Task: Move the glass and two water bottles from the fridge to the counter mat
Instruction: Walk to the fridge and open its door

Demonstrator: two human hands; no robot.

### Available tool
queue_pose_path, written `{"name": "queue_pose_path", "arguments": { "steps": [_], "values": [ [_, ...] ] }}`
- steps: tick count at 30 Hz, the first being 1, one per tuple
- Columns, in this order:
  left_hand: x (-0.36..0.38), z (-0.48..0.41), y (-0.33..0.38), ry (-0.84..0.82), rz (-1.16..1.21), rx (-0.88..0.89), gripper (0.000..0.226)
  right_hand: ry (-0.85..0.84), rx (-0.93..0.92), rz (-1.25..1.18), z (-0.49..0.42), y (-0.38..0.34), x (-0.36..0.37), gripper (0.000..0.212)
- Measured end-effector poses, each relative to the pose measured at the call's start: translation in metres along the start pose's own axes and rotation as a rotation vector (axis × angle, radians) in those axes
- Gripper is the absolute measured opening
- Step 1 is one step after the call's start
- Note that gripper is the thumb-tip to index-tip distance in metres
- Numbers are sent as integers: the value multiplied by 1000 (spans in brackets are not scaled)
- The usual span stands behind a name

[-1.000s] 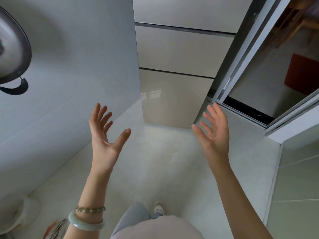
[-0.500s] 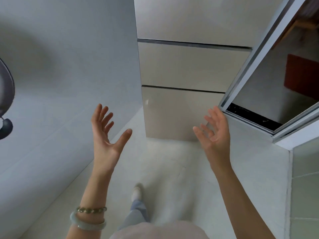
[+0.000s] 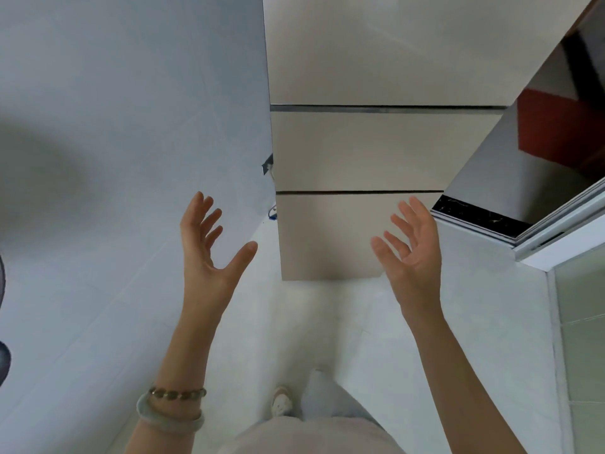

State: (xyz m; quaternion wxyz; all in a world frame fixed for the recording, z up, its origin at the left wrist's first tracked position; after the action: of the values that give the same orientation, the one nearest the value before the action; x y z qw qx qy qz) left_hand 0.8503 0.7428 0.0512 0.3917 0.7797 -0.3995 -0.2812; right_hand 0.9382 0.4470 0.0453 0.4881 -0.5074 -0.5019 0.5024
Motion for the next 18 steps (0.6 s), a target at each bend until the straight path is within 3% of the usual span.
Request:
{"name": "queue_pose_path", "arguments": {
  "steps": [18],
  "values": [
    [22,-128,-67,65,-36,39,79,-7,-5,-2,-140,-2,45,65]
  ]
}}
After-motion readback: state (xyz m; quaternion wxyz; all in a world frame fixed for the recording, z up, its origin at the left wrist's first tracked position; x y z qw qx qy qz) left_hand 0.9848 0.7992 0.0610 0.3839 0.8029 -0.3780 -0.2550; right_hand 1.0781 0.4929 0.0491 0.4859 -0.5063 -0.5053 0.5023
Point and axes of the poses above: each hand's wrist, its own z-axis away from the middle knuckle, its own x-axis out of the palm, y = z × x, the point moved 10 cm from there along -z, towards the middle knuckle, and after that the axes turned 14 degrees about x, right-handed, at the moved point
